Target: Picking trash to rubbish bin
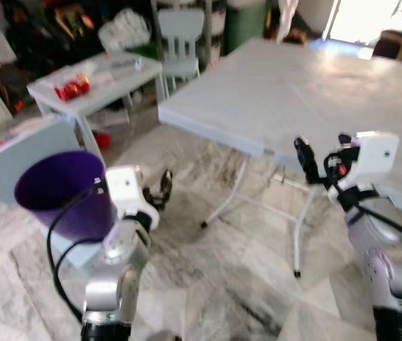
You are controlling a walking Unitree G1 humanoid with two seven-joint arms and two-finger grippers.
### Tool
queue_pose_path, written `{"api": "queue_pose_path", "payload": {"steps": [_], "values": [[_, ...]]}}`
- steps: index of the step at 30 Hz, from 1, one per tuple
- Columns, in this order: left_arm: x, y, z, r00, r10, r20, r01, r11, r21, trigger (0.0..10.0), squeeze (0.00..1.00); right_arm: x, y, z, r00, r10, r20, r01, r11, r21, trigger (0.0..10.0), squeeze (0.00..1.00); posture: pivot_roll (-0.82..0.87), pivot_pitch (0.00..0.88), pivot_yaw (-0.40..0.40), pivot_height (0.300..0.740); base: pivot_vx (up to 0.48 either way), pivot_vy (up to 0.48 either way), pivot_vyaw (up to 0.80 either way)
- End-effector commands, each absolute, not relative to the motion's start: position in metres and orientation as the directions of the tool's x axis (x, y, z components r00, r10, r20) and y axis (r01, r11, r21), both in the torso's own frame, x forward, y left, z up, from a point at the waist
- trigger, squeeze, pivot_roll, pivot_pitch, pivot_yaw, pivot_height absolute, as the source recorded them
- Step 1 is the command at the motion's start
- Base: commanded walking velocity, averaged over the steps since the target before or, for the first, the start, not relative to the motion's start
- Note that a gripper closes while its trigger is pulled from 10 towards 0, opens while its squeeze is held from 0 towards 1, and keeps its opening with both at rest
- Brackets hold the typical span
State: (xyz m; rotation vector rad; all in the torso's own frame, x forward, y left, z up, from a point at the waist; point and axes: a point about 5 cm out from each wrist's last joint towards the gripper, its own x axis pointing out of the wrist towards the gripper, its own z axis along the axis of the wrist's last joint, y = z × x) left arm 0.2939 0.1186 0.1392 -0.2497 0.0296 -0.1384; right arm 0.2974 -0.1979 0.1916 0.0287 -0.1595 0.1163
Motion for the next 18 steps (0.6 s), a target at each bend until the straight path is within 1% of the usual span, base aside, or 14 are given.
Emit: {"api": "queue_pose_path", "payload": {"steps": [1,2,18], "values": [[0.2934,0.1248,0.1383,0.992,-0.125,-0.019,0.117,0.964,-0.237,10.0,0.00,0.2985,-0.1948,0.1944,0.978,0.127,0.166,-0.131,0.991,0.013,10.0,0.00,-0.01,0.053,-0.010,0.740,-0.259,0.000,0.00],[0.2935,0.1248,0.1384,0.992,-0.126,-0.019,0.118,0.964,-0.236,10.0,0.00,0.2984,-0.1949,0.1944,0.978,0.127,0.166,-0.131,0.991,0.013,10.0,0.00,-0.01,0.053,-0.010,0.740,-0.240,0.000,0.00],[0.2953,0.1278,0.1412,0.992,-0.125,0.000,0.122,0.966,-0.227,10.0,0.00,0.2990,-0.1948,0.1950,0.978,0.124,0.170,-0.128,0.992,0.017,10.0,0.00,-0.01,0.043,-0.008,0.740,0.000,0.000,0.00]]}}
